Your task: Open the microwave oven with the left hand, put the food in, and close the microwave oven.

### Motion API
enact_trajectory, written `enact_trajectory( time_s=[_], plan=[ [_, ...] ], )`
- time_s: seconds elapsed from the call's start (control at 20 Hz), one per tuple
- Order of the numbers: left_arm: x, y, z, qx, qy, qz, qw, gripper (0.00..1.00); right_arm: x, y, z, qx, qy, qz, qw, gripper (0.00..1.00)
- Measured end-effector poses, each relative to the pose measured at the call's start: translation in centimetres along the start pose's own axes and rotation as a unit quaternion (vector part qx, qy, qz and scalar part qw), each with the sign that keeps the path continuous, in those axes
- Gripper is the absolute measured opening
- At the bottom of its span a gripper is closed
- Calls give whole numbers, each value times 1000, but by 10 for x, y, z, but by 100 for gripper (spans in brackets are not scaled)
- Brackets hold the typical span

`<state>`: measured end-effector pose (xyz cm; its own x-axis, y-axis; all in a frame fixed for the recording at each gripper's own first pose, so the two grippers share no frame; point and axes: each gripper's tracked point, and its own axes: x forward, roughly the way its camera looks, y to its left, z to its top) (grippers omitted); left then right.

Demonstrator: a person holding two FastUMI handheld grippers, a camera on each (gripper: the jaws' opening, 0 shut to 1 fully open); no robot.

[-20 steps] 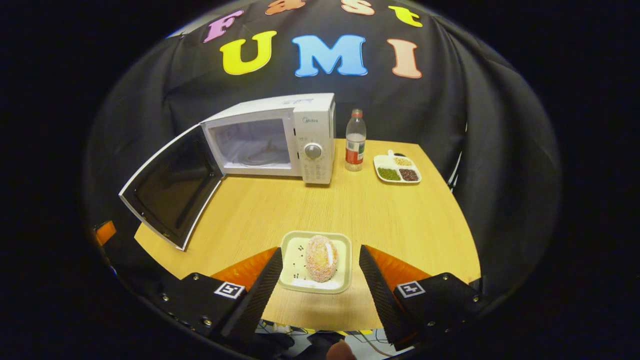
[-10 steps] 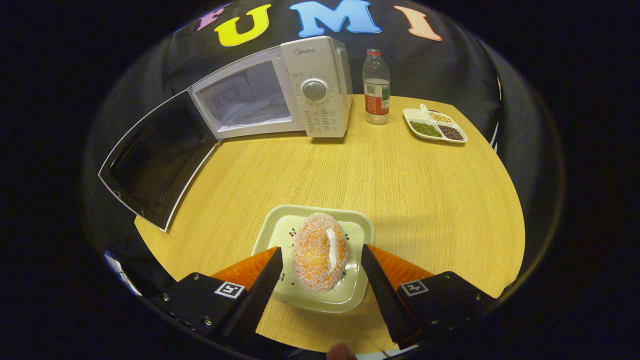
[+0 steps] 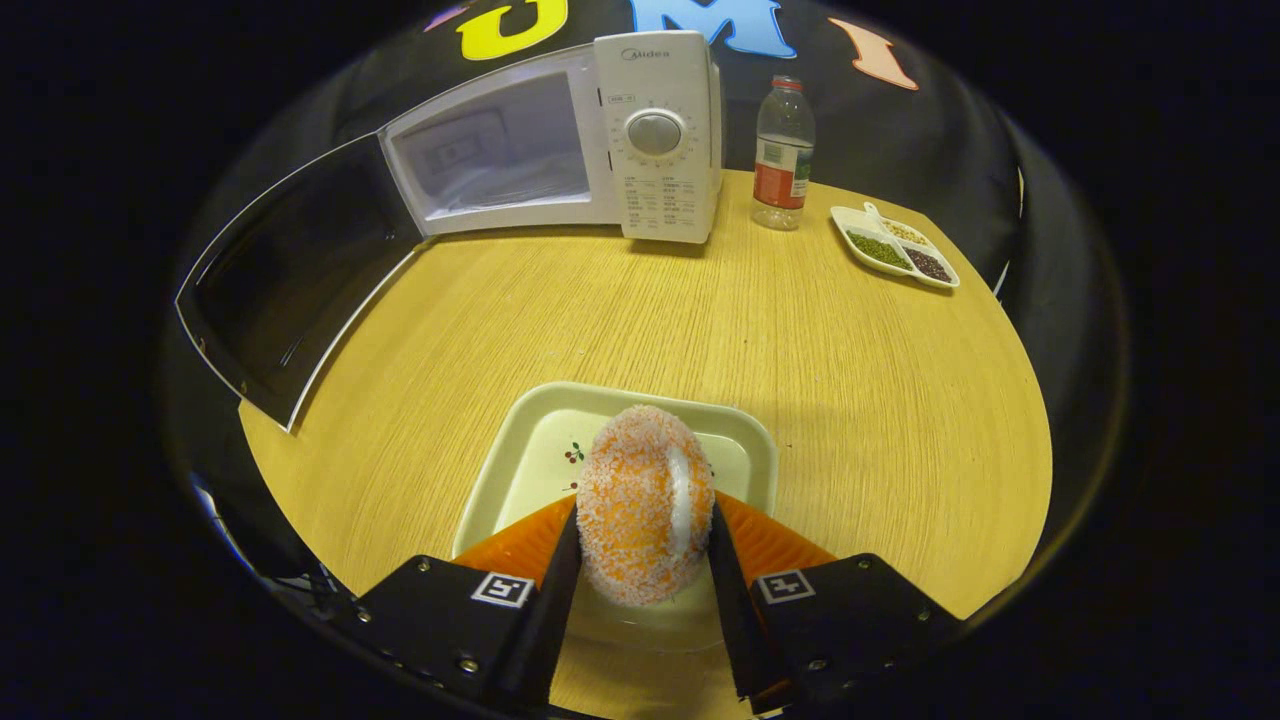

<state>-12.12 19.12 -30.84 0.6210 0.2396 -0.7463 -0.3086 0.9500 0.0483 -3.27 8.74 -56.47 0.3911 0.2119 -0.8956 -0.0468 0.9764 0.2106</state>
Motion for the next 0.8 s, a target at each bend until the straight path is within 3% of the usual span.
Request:
enact_trajectory(
  time_s=[0.1,0.2,0.3,0.45,0.5,0.8],
  plan=[
    [-3,3,-1,-16,-8,-7,1000,93,-7,8,4,40,7,28,999,66],
    [-1,6,2,-25,-15,-20,999,100,-21,6,19,76,-8,30,997,66],
    [3,11,6,-33,-26,-39,998,96,-40,7,33,102,-27,32,994,66],
    [-1,31,26,-43,-54,-67,995,100,-66,17,56,125,-55,28,990,66],
    [-3,41,30,-44,-60,-75,994,93,-74,25,61,134,-64,29,989,66],
    [-9,84,46,-16,-93,-122,988,96,-95,88,103,173,-116,35,977,66]
  ],
)
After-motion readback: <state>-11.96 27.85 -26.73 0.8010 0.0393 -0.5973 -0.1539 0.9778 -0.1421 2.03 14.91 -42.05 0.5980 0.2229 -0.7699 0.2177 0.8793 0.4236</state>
